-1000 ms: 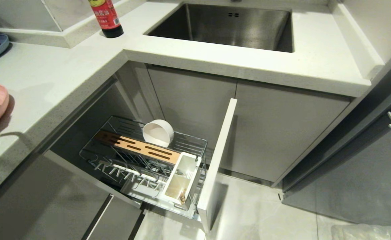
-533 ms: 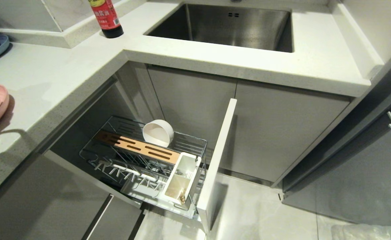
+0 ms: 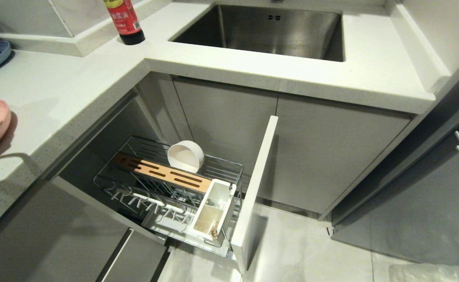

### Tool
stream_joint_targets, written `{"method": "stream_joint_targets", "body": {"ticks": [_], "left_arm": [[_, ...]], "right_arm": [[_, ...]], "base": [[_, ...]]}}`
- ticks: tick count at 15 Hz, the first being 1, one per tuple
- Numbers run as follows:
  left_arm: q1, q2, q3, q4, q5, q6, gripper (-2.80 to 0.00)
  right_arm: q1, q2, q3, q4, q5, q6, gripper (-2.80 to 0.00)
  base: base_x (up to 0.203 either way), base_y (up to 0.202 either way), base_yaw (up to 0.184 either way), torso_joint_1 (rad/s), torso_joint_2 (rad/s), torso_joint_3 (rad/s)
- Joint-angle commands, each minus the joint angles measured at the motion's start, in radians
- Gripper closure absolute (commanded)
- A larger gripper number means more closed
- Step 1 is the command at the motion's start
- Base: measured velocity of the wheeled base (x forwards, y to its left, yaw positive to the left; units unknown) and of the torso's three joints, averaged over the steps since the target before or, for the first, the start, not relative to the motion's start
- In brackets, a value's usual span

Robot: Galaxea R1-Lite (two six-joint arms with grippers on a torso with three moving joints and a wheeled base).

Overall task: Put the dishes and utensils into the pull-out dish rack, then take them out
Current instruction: Pick up the chopsticks and place it in the cupboard

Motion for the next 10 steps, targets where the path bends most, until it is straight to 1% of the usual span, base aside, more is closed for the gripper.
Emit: {"method": "stream_joint_targets", "body": {"ticks": [1, 4, 7, 8, 10], "left_arm": [[0.000, -0.016, 0.000, 0.006, 0.003, -0.005, 0.00], [-0.001, -0.062, -0.014, 0.002, 0.003, -0.005, 0.00], [-0.008, -0.134, -0.019, -0.044, 0.003, -0.005, 0.00], [-0.017, -0.160, -0.024, -0.062, 0.003, -0.005, 0.00], [-0.072, -0.229, -0.027, -0.086, -0.010, -0.006, 0.00]], "right_arm": [[0.000, 0.001, 0.000, 0.000, 0.000, 0.000, 0.00], [0.001, 0.000, 0.000, 0.000, 0.000, 0.000, 0.00], [0.000, 0.001, 0.000, 0.000, 0.000, 0.000, 0.00], [0.000, 0.001, 0.000, 0.000, 0.000, 0.000, 0.00], [0.000, 0.000, 0.000, 0.000, 0.000, 0.000, 0.00]], "base": [[0.000, 0.000, 0.000, 0.000, 0.00, 0.000], [0.000, 0.000, 0.000, 0.000, 0.00, 0.000], [0.000, 0.000, 0.000, 0.000, 0.00, 0.000], [0.000, 0.000, 0.000, 0.000, 0.00, 0.000], [0.000, 0.000, 0.000, 0.000, 0.00, 0.000]]}}
